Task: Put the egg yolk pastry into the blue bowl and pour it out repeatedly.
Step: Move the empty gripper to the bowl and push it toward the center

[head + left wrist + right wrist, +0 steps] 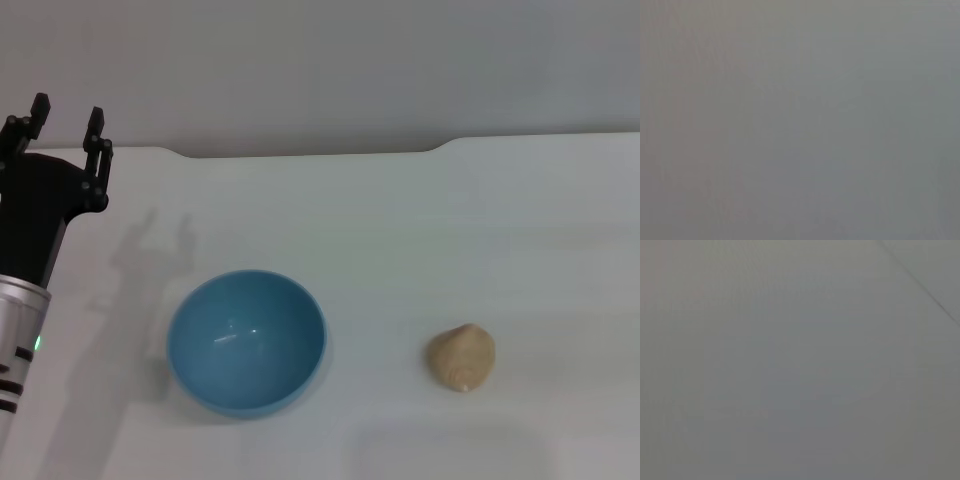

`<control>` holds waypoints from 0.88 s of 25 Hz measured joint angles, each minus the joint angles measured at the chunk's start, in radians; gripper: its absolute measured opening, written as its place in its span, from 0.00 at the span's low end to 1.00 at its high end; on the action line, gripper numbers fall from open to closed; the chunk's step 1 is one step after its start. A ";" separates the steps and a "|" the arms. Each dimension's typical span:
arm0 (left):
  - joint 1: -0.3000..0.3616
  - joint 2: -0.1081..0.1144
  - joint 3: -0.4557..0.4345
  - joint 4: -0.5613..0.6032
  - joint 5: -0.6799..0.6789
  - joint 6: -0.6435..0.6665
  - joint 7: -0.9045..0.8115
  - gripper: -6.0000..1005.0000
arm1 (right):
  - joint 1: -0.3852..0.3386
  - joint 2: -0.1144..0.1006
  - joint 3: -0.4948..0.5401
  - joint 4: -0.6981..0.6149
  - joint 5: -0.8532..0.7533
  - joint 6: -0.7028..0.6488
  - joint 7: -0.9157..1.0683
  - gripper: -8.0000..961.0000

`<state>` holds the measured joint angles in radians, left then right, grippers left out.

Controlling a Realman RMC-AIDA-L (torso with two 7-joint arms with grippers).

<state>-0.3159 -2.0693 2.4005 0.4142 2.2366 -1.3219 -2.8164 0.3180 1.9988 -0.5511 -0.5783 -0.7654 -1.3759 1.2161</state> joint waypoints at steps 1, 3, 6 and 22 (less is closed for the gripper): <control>0.000 0.000 0.000 0.000 0.000 0.000 0.000 0.46 | 0.000 0.000 0.000 0.000 0.000 0.000 0.000 0.52; 0.000 0.000 0.000 0.000 0.000 -0.001 0.000 0.46 | 0.000 0.000 0.000 0.000 0.000 0.000 0.000 0.52; 0.001 0.000 0.000 0.000 0.000 -0.001 0.000 0.46 | 0.000 0.000 0.000 0.000 0.000 0.000 0.000 0.52; 0.007 0.000 0.000 0.001 0.005 -0.002 0.000 0.46 | 0.000 0.004 -0.005 0.005 0.000 0.000 0.000 0.52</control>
<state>-0.3088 -2.0693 2.4007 0.4155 2.2411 -1.3239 -2.8164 0.3175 2.0024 -0.5563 -0.5735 -0.7653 -1.3759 1.2163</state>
